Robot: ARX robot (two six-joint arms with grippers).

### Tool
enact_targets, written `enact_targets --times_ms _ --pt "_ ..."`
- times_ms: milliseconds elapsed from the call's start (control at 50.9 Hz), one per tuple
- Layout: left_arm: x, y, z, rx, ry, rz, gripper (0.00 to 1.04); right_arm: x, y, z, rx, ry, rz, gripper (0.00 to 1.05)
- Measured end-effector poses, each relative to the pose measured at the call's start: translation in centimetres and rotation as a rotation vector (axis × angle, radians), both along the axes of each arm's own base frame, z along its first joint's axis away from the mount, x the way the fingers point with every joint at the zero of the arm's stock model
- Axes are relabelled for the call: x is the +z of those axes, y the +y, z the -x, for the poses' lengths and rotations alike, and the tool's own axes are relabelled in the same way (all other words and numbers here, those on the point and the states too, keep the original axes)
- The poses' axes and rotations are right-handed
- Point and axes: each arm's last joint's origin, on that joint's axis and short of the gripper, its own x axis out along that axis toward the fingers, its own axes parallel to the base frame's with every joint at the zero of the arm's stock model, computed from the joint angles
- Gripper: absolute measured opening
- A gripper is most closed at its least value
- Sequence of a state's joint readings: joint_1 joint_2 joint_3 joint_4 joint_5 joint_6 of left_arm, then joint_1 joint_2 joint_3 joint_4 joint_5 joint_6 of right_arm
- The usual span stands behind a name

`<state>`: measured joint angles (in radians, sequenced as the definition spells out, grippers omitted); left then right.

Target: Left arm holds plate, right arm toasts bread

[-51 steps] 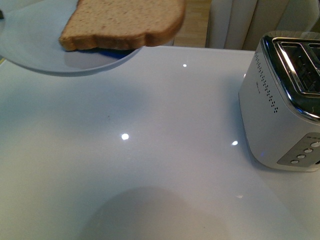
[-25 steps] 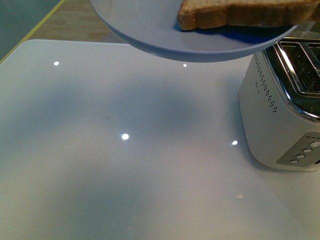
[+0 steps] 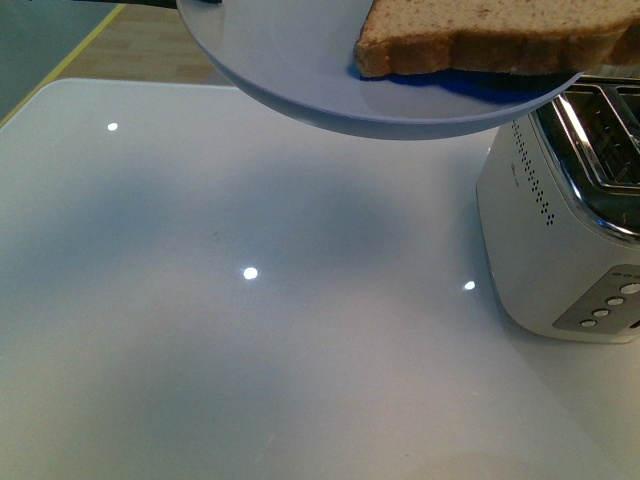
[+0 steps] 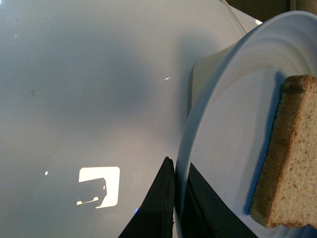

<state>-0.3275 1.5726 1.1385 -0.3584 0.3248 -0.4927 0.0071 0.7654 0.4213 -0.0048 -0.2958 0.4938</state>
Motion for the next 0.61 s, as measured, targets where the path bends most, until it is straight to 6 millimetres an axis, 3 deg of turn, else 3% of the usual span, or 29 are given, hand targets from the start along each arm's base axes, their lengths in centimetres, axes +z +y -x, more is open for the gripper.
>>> enact_targets --times_ms 216,412,609 --pt "-0.1 0.0 0.1 0.003 0.011 -0.001 0.03 0.3 2.0 -4.8 0.123 0.028 -0.122 0.96" --pt "-0.1 0.0 0.1 0.006 0.020 0.001 0.03 -0.8 3.1 -6.9 0.148 0.069 -0.162 0.95" --pt "-0.1 0.0 0.1 0.006 0.028 0.011 0.03 -0.8 3.8 -7.3 0.194 0.097 -0.240 0.54"
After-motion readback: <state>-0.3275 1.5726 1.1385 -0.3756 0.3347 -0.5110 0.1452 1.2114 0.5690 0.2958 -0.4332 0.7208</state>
